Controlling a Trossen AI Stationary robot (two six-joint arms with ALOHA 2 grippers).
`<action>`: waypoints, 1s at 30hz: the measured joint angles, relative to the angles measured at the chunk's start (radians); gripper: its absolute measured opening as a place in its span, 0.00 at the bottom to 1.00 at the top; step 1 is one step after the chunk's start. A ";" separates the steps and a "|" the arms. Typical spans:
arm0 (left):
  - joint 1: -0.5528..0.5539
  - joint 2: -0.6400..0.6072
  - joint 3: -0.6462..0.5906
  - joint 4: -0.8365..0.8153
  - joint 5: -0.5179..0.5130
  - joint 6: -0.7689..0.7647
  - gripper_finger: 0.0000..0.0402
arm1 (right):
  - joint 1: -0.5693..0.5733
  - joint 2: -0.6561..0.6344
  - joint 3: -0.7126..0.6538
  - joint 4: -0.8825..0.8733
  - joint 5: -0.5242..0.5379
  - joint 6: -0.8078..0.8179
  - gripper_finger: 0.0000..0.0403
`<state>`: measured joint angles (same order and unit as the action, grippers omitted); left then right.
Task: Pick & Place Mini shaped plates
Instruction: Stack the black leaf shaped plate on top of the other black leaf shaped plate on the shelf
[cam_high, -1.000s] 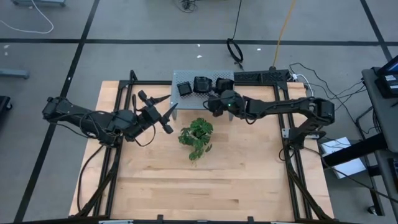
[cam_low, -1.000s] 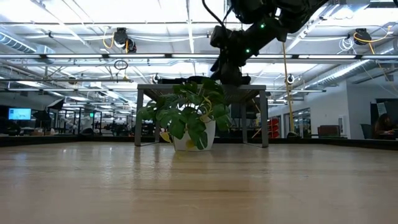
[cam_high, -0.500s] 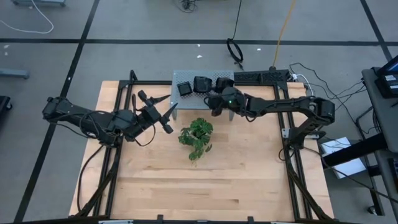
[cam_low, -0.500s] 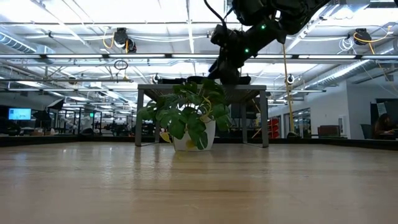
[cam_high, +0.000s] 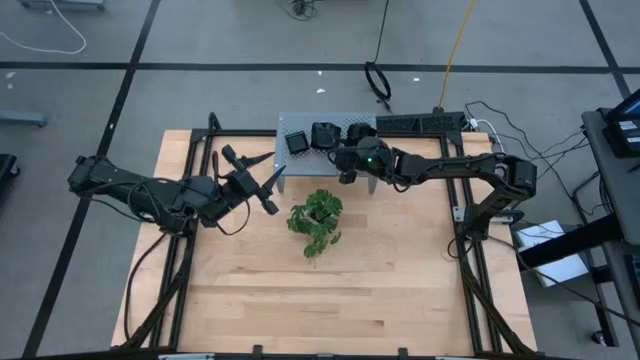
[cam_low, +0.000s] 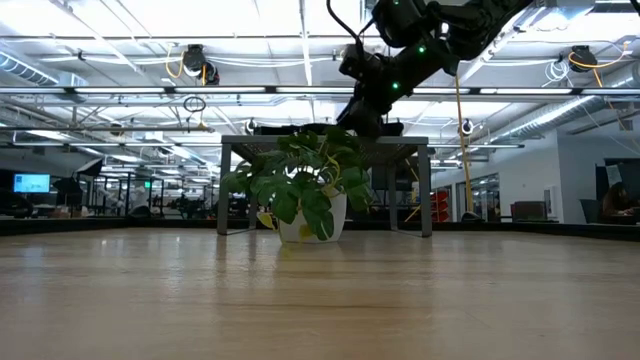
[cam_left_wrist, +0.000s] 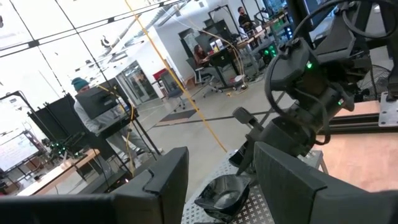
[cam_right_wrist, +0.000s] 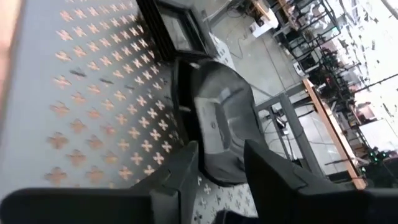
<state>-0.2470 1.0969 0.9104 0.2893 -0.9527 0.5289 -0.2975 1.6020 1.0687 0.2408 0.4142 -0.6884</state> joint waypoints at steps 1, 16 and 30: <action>0.000 0.000 0.000 0.000 0.000 0.000 0.46 | -0.003 0.001 0.000 -0.004 0.000 0.003 0.27; 0.000 0.000 0.000 0.000 0.000 0.000 0.46 | -0.004 0.001 0.000 -0.007 -0.027 0.043 0.01; 0.000 0.000 0.000 0.000 0.000 -0.002 0.46 | 0.017 -0.013 0.002 0.017 -0.026 0.098 0.00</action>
<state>-0.2470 1.0969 0.9104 0.2890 -0.9531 0.5274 -0.2801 1.5888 1.0711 0.2580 0.3879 -0.5903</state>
